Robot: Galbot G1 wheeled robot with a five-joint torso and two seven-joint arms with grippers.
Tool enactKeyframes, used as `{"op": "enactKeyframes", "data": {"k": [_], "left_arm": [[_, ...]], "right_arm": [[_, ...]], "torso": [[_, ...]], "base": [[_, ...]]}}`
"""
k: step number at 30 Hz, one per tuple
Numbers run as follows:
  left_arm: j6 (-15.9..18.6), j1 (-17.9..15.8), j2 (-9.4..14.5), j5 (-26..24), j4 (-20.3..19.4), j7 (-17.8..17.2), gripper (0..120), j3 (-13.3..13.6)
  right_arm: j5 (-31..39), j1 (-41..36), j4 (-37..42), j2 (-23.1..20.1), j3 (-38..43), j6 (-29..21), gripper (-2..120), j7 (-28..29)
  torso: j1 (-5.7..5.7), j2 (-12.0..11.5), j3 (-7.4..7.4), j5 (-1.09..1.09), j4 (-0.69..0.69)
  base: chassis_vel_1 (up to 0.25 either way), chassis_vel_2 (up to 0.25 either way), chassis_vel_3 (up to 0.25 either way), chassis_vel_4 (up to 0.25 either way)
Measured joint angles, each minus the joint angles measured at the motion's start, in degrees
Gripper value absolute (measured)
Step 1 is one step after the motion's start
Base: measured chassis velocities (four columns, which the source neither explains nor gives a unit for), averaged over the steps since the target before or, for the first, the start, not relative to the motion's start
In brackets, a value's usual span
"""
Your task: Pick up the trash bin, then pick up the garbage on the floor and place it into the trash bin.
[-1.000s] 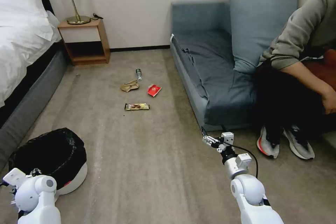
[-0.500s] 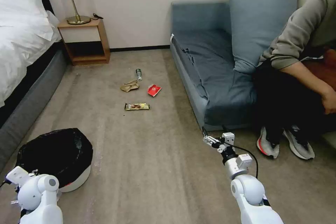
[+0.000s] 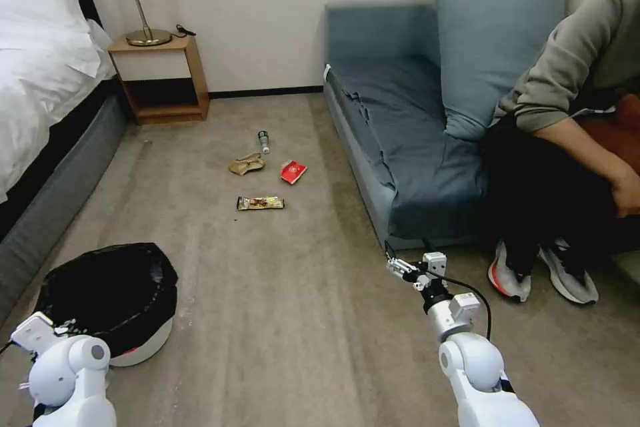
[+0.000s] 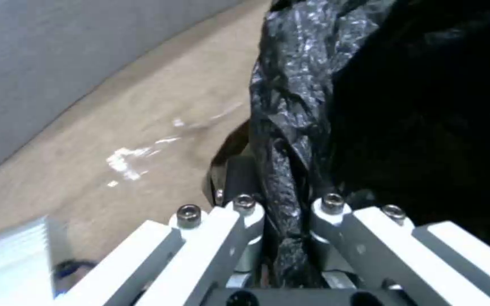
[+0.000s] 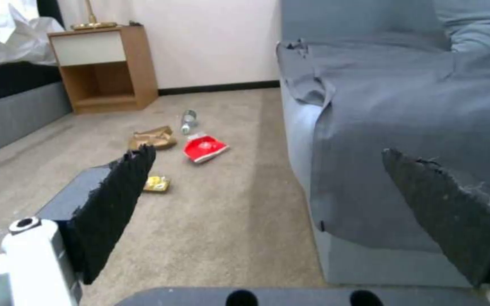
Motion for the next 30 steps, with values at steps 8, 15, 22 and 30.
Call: {"op": "enactKeyframes", "data": {"k": [8, 15, 22, 30], "left_arm": [[0.99, 3.76, 3.46, 5.4, -6.55, 12.79, 4, 2.65], [1.77, 4.63, 5.01, 8.79, -11.48, 18.79, 4, 4.72], [2.08, 5.84, 5.9, 12.05, -16.2, 24.07, 4, 5.46], [0.16, 5.87, 5.68, 13.22, -17.62, 27.68, 4, 6.49]], "right_arm": [[0.47, 0.16, 1.51, 0.33, -1.2, -0.49, 100, 3.65], [0.8, 0.54, 1.89, 0.7, -1.99, -0.18, 100, 5.54], [0.76, 1.02, 1.33, 0.85, -2.19, 2.48, 100, 6.68], [1.13, 1.41, 1.52, 0.78, -2.97, 3.89, 100, 5.96]], "torso": [[0.0, 0.0, 0.0, 0.01, 0.0], [0.0, 0.0, 0.0, 0.02, 0.0], [0.0, 0.0, 0.0, 0.03, 0.0], [0.0, 0.0, 0.0, 0.03, 0.0]], "base": [[0.0, 0.0, 0.0, 0.0], [0.0, 0.0, 0.0, 0.0], [0.0, 0.0, 0.0, 0.0], [0.0, 0.0, 0.0, 0.0]]}}
